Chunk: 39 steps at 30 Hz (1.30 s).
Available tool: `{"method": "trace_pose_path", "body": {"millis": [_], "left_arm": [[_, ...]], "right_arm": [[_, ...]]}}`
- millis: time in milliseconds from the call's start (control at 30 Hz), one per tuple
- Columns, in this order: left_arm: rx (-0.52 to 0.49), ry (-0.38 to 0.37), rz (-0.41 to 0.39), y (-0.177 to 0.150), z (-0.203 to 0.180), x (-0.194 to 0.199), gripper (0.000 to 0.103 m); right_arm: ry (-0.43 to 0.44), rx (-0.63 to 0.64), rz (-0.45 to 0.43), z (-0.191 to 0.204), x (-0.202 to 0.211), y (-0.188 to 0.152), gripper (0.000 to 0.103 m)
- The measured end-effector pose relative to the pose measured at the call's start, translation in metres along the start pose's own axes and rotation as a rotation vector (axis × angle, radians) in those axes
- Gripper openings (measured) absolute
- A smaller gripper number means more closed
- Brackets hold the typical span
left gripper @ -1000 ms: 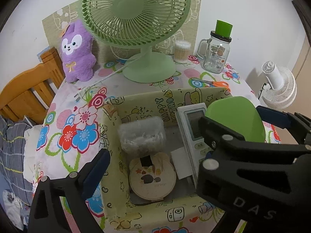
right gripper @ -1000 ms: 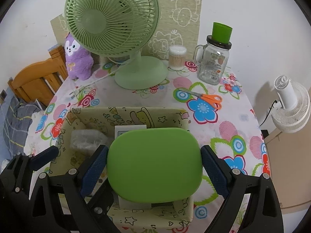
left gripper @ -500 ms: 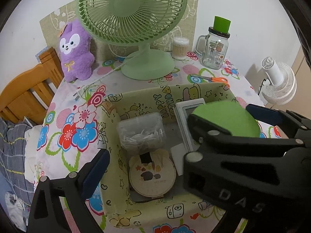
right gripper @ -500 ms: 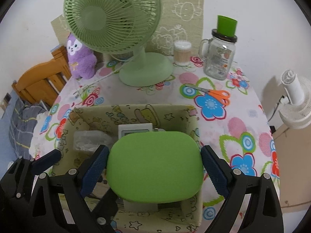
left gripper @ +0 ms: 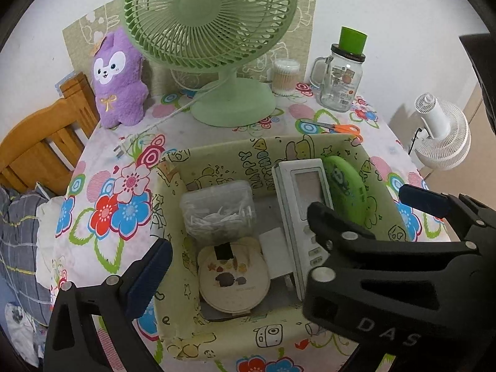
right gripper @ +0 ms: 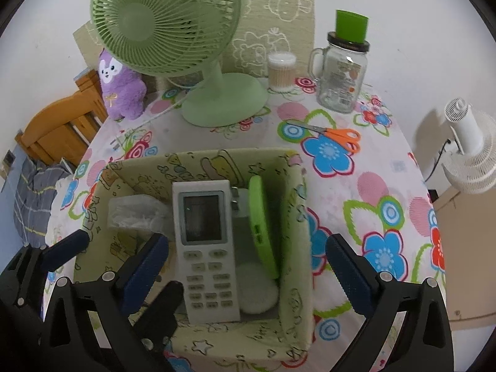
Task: Organize rigid objects
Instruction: 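Lower the round container into the box with the left tool while the right sets the dish inside, then open both tools and pull them back away from the fabric box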
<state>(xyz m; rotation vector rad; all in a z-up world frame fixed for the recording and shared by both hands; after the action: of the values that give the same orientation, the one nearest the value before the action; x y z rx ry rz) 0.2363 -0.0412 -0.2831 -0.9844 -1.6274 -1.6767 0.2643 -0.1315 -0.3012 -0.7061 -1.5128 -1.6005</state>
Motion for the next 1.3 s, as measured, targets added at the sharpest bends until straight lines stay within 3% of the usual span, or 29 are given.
{"method": "trace_pose_path", "body": {"millis": [633,1300], "left_arm": [[-0.008,-0.013,-0.043,-0.002,-0.01,0.029,0.103],[0.027,-0.008,-0.097,-0.018,0.006,0.074,0.103]], "right_arm": [[-0.029,-0.009,-0.042,-0.006,0.035,-0.009,0.102],[-0.052,-0.008,-0.125,0.007,0.09,-0.022,0.102]]}}
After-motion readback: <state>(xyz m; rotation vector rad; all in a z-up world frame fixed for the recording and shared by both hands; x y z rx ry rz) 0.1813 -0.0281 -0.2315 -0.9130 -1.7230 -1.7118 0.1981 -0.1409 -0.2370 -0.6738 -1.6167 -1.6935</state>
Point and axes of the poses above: each gripper's, at about its wrist camera, not at the fingertips, and x roughly against the way its jaws point, z to its left, y to its top, the point moved 7 cm from there along -x, roughly the way its jaws point
